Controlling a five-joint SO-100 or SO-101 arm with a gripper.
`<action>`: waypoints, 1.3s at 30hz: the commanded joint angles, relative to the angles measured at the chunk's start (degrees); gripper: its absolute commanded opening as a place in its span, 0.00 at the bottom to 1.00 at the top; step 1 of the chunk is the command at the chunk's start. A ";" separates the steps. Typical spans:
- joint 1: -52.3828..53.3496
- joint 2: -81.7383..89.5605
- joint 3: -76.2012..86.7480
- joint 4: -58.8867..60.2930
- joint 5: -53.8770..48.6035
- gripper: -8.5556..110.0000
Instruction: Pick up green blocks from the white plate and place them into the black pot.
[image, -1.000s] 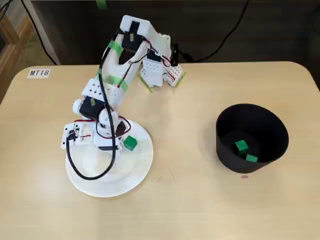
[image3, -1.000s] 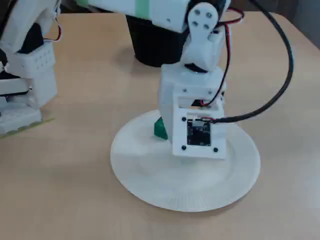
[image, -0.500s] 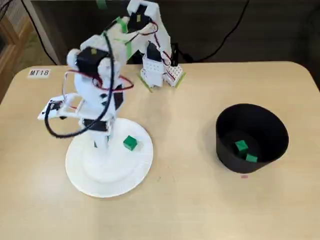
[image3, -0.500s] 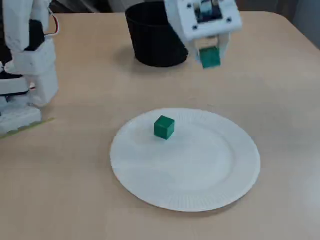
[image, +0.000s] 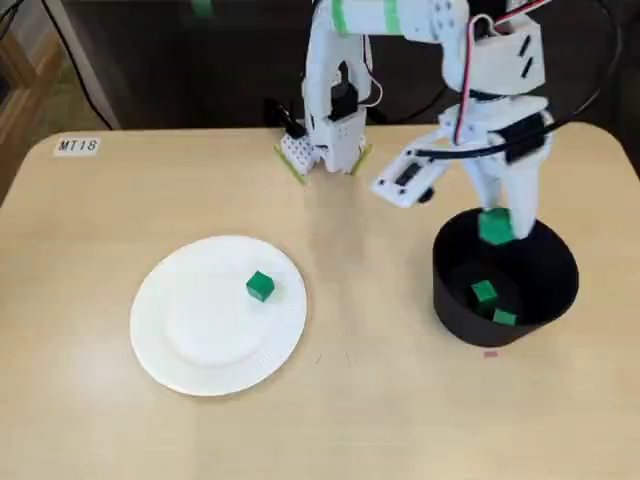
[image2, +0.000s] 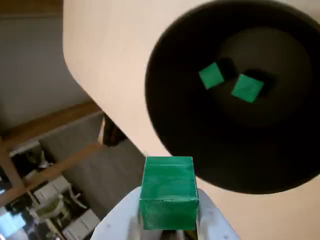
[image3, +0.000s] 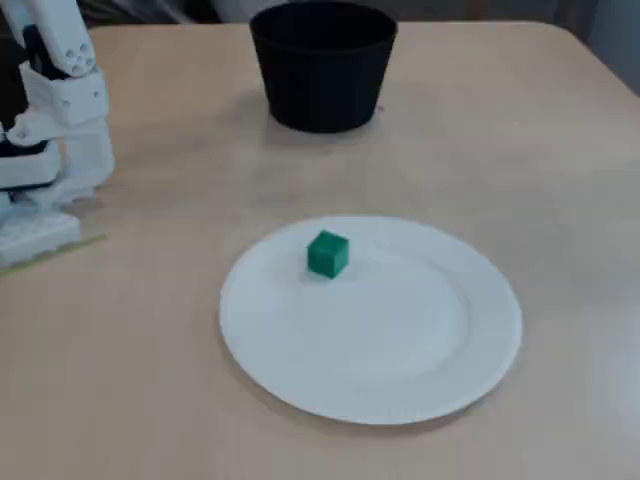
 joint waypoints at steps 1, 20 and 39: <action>-2.64 4.75 13.54 -10.20 0.70 0.05; 2.72 0.44 16.79 -19.34 -3.52 0.29; 61.44 6.24 18.98 15.47 -4.04 0.32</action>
